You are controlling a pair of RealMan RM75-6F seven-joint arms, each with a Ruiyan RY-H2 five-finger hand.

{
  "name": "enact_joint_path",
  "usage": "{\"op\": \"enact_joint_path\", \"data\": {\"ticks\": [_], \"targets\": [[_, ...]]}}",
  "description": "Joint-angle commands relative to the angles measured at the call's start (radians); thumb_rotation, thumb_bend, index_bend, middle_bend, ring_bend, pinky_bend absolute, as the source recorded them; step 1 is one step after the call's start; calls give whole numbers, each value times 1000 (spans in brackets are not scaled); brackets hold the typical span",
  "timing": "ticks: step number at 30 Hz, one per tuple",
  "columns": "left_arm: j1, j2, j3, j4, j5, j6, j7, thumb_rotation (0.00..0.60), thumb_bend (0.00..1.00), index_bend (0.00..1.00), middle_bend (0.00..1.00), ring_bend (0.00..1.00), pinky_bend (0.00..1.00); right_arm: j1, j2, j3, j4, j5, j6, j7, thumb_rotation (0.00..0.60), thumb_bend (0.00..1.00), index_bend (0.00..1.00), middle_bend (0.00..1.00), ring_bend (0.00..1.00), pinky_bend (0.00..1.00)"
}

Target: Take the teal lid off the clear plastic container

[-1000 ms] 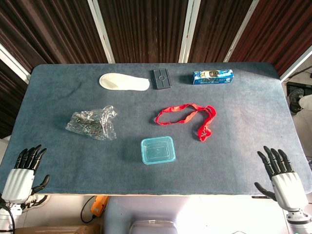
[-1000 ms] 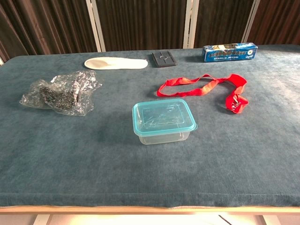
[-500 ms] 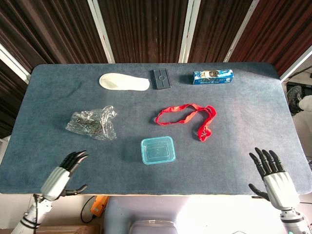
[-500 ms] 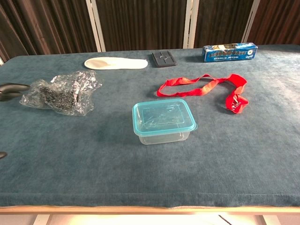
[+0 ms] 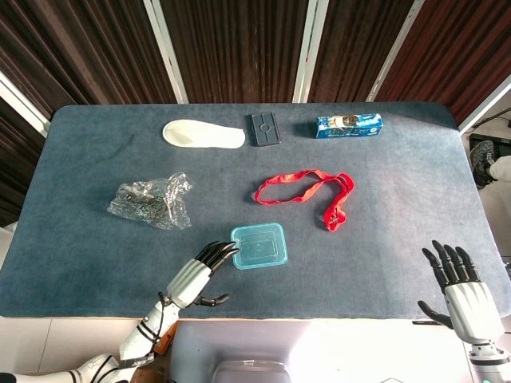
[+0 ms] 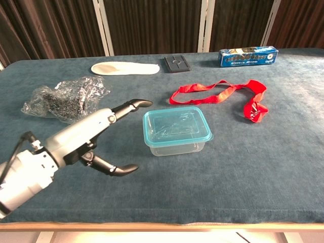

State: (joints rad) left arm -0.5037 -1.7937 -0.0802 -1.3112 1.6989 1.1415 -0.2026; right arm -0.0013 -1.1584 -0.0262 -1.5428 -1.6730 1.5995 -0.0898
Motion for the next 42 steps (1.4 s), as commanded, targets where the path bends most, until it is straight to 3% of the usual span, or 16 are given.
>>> {"op": "enact_joint_path", "data": {"ticks": [1,7,17,35,39,42], "targets": [[-49,-91,-55,95,-65,-42,98,600,218,0,0,0,0,-2,8,-1,-6,1,-1,7,600,278,0,0,0,0],[-83,-127,-71,132,-129,-91,150,600,221,0,0,0,0,0,28,-11,-12,-8,-11,40,600,278,0,0,0,0],[-129,-188,-107,187,-184,-88,231,600,219,0,0,0,0,7,53,-31,-26,-29,-36,67,600,279,0,0,0,0],[-224,-230,-138,247,-281,-201,171,600,270,0,0,0,0,7,66,-28,-26,-26,-33,100,600,278,0,0,0,0],[-229,-232,-140,253,-287,-199,149,600,301,22,73,1,48,6,64,-28,-26,-28,-33,96,600,278,0,0,0,0],[-230,-235,-139,257,-287,-193,135,600,331,61,165,42,145,7,62,-28,-26,-28,-34,93,600,278,0,0,0,0]]}}
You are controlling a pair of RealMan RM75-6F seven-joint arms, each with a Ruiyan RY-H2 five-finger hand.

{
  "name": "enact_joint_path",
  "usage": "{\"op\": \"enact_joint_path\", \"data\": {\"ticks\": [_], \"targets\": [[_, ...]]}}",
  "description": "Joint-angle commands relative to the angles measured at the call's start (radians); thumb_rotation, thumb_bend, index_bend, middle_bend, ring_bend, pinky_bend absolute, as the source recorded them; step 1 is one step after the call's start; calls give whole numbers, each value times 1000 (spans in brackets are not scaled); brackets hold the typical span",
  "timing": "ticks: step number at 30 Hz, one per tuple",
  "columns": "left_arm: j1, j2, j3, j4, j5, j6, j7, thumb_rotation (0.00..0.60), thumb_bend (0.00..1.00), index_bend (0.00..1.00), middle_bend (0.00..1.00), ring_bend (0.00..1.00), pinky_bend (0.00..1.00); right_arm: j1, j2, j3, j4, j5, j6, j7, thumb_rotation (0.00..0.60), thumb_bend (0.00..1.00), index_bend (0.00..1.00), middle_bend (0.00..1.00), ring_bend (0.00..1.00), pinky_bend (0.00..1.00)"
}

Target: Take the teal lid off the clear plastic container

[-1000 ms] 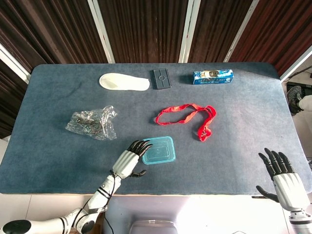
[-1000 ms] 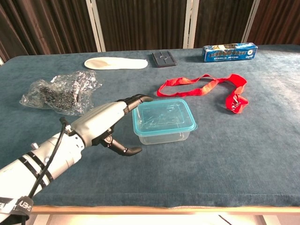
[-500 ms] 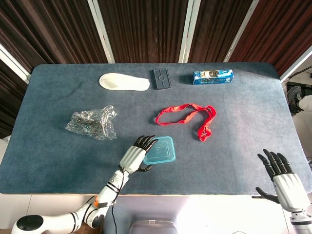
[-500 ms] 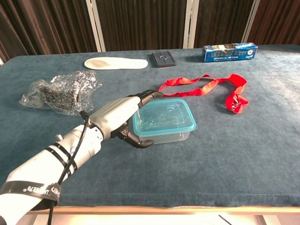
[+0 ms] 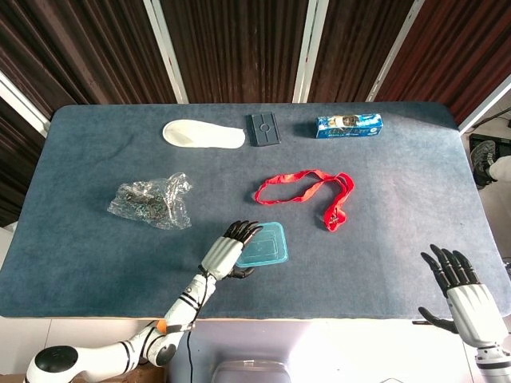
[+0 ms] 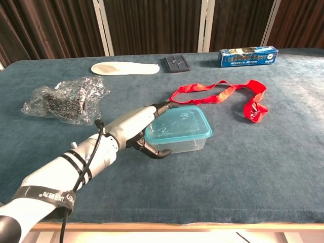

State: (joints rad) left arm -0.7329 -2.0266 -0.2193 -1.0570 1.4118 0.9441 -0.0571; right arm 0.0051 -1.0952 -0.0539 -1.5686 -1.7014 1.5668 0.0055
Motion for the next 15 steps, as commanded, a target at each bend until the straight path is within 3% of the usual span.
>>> {"op": "enact_joint_path", "data": {"ticks": [1,6,15], "targets": [[0,-3,1,3,2,11,-22,600,351,83,221,83,206,1,-2,0,0,0,-2,-5,600,278,0,0,0,0],[11,-11,27,21,40,76,-63,600,388,152,353,204,342,2,-9,-2,-3,-7,-5,-20,600,278,0,0,0,0],[39,-20,94,54,98,156,-127,600,415,209,443,284,426,12,-24,1,11,-28,-6,-32,600,278,0,0,0,0]]}}
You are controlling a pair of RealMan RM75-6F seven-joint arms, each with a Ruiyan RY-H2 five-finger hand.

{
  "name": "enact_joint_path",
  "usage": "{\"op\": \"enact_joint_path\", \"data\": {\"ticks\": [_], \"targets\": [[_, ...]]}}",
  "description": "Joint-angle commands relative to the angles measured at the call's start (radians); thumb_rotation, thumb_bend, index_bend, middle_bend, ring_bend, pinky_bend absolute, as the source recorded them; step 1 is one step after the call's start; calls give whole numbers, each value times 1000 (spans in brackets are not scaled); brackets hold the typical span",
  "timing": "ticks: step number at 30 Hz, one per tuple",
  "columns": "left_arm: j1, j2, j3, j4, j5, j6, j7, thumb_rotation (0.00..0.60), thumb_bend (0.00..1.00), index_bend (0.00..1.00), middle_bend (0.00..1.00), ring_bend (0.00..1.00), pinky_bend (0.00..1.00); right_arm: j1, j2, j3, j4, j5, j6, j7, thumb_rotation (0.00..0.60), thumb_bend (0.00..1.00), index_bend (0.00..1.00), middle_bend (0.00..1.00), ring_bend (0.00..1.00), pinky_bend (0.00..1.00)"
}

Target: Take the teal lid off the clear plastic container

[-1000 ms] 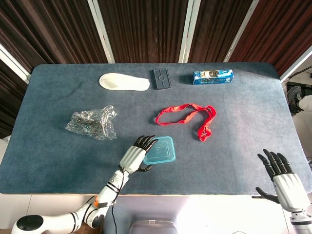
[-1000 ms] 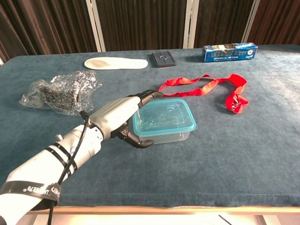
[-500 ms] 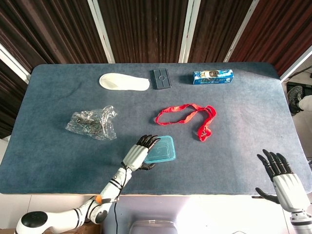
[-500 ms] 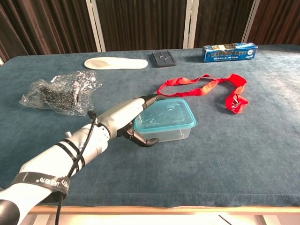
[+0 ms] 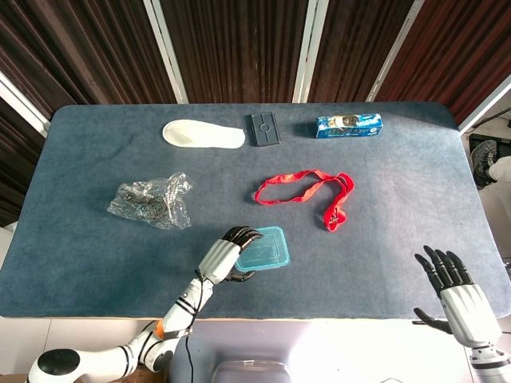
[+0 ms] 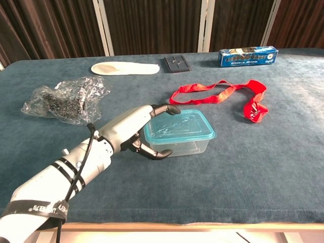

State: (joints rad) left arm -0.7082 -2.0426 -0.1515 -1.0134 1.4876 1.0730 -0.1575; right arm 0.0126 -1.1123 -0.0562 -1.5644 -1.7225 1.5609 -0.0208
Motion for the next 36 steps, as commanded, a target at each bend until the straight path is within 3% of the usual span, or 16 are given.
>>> {"op": "enact_joint_path", "data": {"ticks": [1,7,13,23,36], "targets": [[24,-5,43,14,36,43,-45,600,416,215,449,289,431,13,-17,7,17,-18,0,-16,600,278,0,0,0,0],[60,-12,124,26,95,95,-119,600,418,232,467,303,438,105,-72,35,65,-90,-67,-77,600,281,19,0,0,0],[69,-34,164,44,153,150,-165,600,414,227,454,284,409,255,-147,61,105,-164,-211,-132,600,287,187,0,0,0],[44,-98,149,157,172,156,-139,600,414,223,451,281,402,405,-341,32,251,-270,-279,-74,600,291,501,42,0,0],[39,-117,149,203,165,148,-161,600,414,221,451,280,402,450,-424,7,298,-254,-287,-97,600,326,569,74,0,0]]}}
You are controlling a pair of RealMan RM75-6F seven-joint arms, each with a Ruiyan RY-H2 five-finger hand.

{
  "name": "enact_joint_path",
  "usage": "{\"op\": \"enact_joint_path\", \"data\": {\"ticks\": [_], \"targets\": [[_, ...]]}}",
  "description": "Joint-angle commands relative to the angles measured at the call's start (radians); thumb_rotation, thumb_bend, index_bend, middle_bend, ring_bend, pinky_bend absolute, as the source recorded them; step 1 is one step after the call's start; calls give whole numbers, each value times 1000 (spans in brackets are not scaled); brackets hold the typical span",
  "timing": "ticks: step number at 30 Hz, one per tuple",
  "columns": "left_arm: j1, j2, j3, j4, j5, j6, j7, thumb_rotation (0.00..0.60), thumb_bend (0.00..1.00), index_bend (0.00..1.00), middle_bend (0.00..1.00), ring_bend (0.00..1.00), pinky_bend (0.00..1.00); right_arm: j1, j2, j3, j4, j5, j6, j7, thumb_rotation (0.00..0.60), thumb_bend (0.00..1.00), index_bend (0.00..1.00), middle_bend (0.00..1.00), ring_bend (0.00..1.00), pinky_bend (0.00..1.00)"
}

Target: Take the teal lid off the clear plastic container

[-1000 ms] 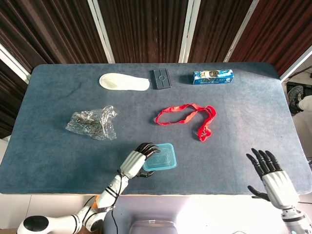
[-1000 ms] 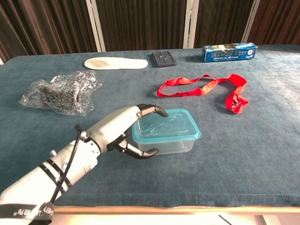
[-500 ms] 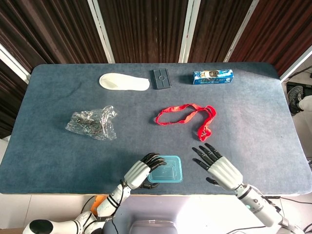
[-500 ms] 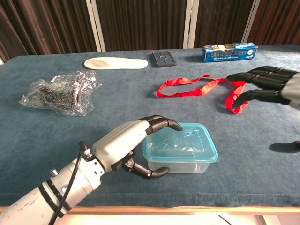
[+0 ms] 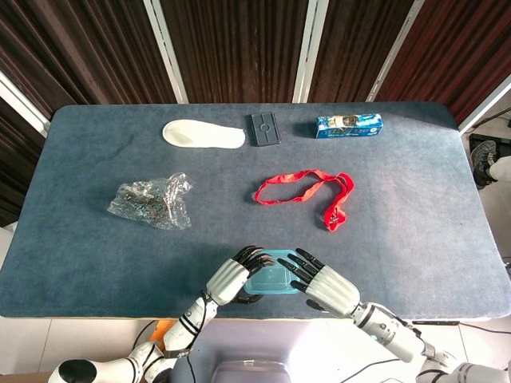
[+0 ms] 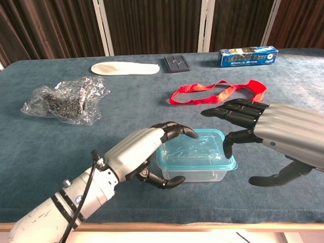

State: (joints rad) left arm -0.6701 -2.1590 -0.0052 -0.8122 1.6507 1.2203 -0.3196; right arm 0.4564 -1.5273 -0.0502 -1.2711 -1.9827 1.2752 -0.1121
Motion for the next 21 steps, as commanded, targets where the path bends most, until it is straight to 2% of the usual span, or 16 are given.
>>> {"op": "enact_joint_path", "data": {"ticks": [1,21], "targets": [[1,-1,5,2,3,1,2,600,414,221,451,280,402,9,-14,2,7,9,-1,-10,600,326,572,76,0,0],[2,-3,17,4,9,6,-2,600,413,218,449,280,402,44,-81,2,25,70,-2,-52,600,328,596,90,0,0]]}}
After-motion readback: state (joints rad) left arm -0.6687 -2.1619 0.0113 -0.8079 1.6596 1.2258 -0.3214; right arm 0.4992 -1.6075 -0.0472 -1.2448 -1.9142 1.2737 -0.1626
